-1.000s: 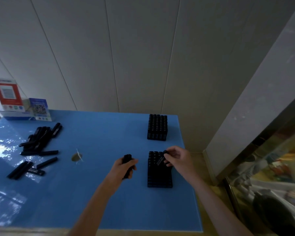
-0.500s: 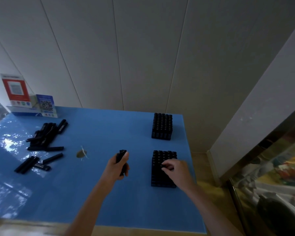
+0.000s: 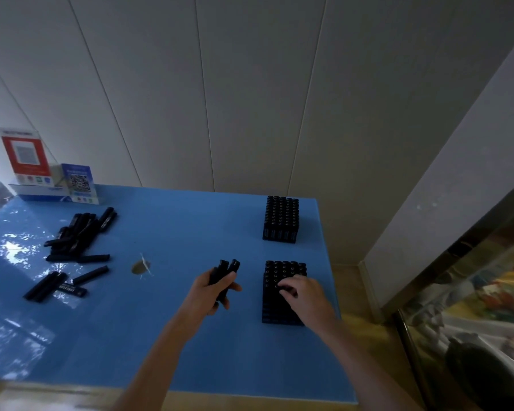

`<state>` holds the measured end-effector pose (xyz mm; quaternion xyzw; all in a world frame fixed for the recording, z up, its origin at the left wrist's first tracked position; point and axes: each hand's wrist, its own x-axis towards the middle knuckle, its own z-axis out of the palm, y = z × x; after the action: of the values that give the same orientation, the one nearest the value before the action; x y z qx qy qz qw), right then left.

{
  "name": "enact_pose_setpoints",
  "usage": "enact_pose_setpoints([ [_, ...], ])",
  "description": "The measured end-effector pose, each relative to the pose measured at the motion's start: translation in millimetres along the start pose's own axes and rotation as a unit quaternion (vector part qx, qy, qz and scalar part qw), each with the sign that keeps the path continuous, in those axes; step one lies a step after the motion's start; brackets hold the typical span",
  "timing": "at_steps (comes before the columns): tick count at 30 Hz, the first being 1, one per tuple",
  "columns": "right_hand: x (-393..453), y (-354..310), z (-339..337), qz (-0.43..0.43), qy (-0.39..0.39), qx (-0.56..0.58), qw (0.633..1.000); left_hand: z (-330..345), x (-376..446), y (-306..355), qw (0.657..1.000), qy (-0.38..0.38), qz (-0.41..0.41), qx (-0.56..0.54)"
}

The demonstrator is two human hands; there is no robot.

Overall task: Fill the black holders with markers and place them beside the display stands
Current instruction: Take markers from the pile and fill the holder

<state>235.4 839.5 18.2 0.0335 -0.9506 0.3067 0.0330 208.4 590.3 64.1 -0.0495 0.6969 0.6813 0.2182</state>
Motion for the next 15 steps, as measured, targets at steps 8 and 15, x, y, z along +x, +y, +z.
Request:
enact_pose_setpoints([
  [8,5,-22,-24,0.055,0.032,0.13,0.99,18,2,4,0.996,0.007,0.039,0.074],
  [15,10,-51,-43,0.116,-0.031,0.292,0.949,46,6,5,0.986,-0.018,0.089,0.14],
])
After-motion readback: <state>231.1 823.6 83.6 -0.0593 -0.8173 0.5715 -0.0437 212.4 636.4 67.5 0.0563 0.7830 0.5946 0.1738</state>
